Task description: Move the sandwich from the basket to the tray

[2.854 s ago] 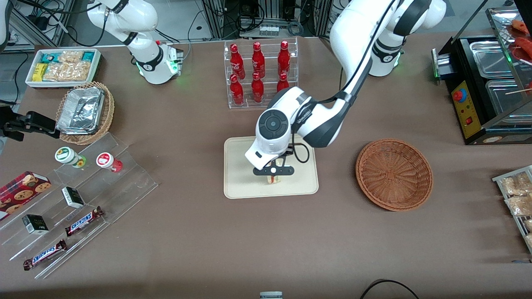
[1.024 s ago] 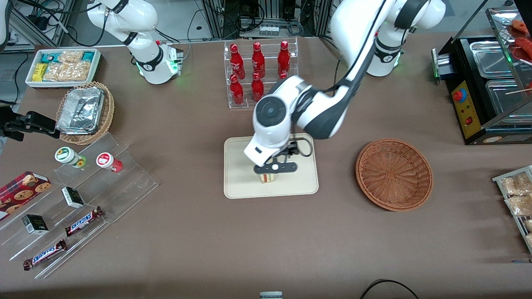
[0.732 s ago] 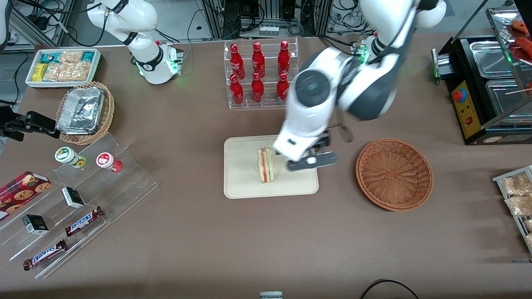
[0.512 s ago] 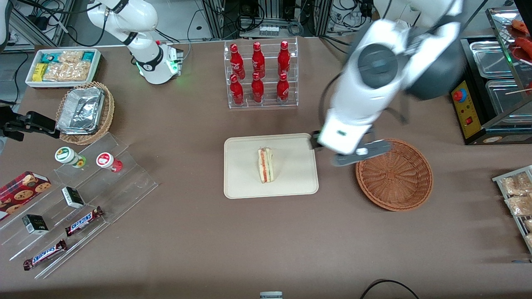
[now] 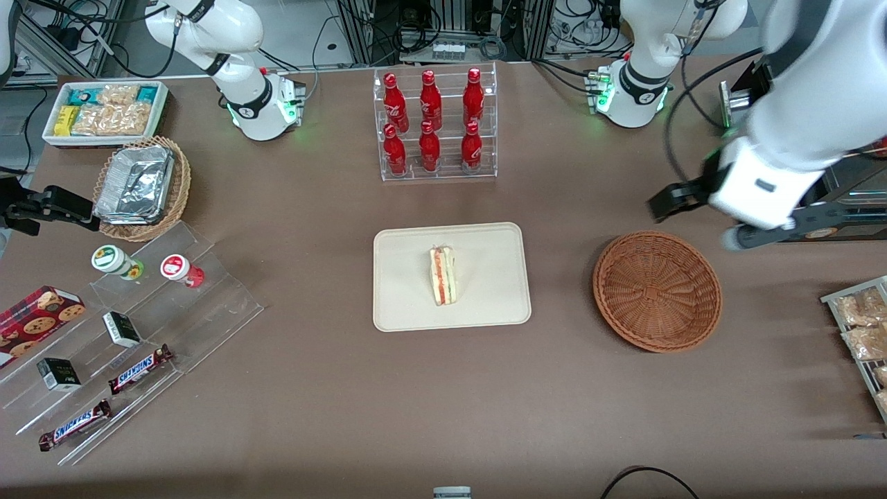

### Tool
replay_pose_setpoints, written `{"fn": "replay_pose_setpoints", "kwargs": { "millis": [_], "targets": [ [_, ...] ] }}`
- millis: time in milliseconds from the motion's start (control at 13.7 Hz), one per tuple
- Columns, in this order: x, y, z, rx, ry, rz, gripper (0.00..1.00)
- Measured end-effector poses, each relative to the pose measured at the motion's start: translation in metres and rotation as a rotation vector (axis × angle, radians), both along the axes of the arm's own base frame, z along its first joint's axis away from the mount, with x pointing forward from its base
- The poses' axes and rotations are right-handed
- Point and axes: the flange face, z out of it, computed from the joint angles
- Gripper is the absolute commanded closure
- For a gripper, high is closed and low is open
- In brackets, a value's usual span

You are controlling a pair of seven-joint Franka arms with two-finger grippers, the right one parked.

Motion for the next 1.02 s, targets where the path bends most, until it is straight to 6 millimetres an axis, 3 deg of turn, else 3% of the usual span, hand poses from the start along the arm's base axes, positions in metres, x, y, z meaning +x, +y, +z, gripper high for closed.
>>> {"fn": "replay_pose_setpoints", "kwargs": {
  "millis": [293,512,1024],
  "targets": [
    [-0.011,0.066,0.015,-0.020,0.007,-0.067,0.00],
    [-0.021,0.104,0.013,-0.041,0.020,-0.141,0.00],
    [-0.026,0.147,0.001,-0.067,0.035,-0.221,0.00]
  ]
}}
